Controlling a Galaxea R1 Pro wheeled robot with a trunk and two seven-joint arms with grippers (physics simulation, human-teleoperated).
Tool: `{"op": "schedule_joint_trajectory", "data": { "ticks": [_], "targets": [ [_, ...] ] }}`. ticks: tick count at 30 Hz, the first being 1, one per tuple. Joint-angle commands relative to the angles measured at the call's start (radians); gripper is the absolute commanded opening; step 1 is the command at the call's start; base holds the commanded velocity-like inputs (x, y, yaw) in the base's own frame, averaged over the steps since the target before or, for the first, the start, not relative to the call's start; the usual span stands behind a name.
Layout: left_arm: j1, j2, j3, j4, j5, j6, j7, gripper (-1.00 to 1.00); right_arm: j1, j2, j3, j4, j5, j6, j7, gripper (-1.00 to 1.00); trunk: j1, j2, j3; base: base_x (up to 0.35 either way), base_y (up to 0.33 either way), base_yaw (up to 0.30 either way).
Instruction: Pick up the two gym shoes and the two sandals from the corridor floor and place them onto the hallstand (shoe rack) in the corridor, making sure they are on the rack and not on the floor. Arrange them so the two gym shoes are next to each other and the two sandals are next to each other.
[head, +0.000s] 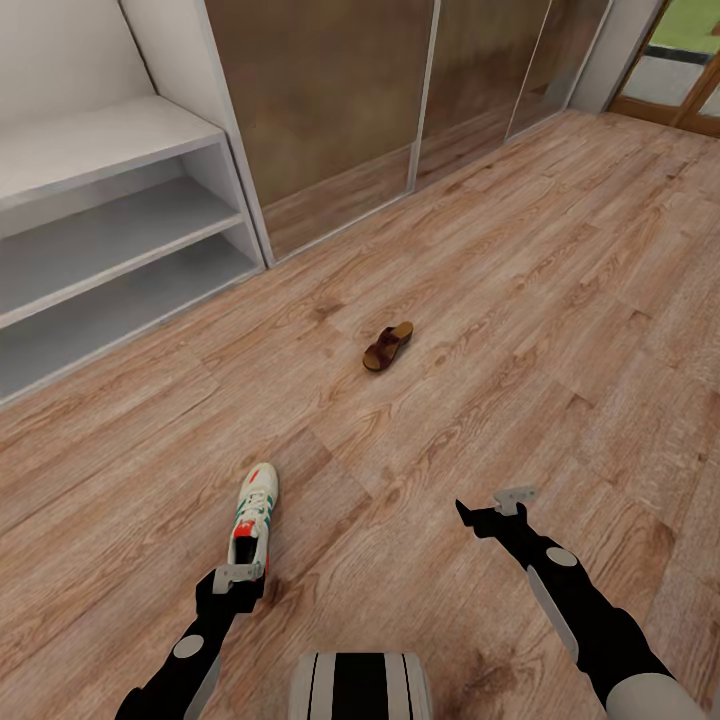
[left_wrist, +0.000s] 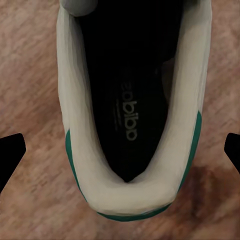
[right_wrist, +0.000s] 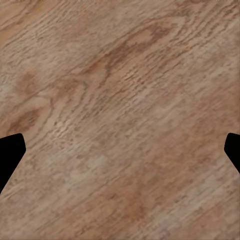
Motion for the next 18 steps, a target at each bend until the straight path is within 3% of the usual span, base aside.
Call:
{"op": "schedule_joint_trajectory", "data": {
  "ticks": [1,13,18],
  "targets": [
    [0.0,-0.001,0.006,0.001,-0.011,-0.004,0.001,1.0,0.0,-0.001,0.002,-0.001,-0.01,0.006,0.0,1.0,0.0,0.0,-0.001,0.006,0.0,0.0],
    [0.0,-0.002,0.005,0.001,-0.011,-0.004,0.001,1.0,0.0,-0.001,0.001,-0.001,-0.011,0.007,0.0,1.0,0.0,0.0,-0.001,0.001,0.0,0.0],
    [0.0,-0.003,0.005,0.001,-0.011,-0.004,0.001,1.0,0.0,-0.001,0.001,-0.001,-0.011,0.007,0.0,1.0,0.002,-0.001,-0.02,0.0,0.0,0.0]
  ]
}}
